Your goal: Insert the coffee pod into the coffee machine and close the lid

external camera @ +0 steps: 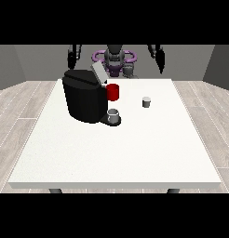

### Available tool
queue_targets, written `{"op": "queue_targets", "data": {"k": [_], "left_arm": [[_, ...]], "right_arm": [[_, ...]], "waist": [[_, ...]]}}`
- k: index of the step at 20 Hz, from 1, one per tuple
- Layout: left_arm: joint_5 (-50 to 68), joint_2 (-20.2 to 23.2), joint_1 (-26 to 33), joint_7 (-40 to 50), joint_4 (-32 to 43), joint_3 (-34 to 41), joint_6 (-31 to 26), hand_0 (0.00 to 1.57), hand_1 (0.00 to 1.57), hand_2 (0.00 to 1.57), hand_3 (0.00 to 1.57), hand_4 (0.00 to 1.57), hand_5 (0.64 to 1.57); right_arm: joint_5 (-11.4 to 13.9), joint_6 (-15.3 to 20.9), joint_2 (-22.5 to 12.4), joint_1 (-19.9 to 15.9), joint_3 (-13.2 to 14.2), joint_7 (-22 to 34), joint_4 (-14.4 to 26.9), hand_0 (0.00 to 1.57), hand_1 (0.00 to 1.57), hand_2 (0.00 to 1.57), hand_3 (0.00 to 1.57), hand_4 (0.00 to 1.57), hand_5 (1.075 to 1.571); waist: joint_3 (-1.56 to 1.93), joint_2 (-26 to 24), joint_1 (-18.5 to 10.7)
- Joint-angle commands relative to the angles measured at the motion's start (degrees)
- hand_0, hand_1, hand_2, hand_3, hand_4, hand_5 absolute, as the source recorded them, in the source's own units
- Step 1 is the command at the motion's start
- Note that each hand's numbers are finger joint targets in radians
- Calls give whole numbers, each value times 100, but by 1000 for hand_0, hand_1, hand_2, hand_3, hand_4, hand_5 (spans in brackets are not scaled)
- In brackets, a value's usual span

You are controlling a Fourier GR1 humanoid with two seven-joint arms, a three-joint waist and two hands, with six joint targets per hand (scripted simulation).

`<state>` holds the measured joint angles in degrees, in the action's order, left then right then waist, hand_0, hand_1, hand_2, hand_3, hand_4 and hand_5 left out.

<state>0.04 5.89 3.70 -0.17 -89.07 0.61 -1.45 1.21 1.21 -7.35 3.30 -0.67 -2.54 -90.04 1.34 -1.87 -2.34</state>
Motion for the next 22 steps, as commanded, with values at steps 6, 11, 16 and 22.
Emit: {"op": "queue_targets", "data": {"k": [6, 11, 16, 22], "left_arm": [[143, -284, -493, -1064, 65, -42, -141, 0, 0, 0, 0, 265, 1571], [-382, 249, -592, -1007, 215, -3, -192, 0, 0, 0, 0, 320, 1571], [-432, 716, -1553, -304, 601, 441, -208, 0, 0, 0, 0, 0, 1571], [-216, 1126, -2383, 65, 1576, 807, -575, 0, 0, 0, 0, 0, 1571]], "right_arm": [[-450, -416, -101, -265, 231, 296, 177, 0, 0, 0, 0, 128, 1571], [-277, 513, 477, -370, 412, -122, -31, 0, 0, 0, 0, 181, 1571], [-218, 415, 558, -343, 318, -647, 240, 0, 0, 0, 0, 169, 1571], [-366, 277, 478, -931, 287, -281, 39, 0, 0, 0, 0, 186, 1571]], "waist": [[-136, 226, 324], [-135, 117, 461], [-133, 450, 722], [-135, 859, 987]]}}
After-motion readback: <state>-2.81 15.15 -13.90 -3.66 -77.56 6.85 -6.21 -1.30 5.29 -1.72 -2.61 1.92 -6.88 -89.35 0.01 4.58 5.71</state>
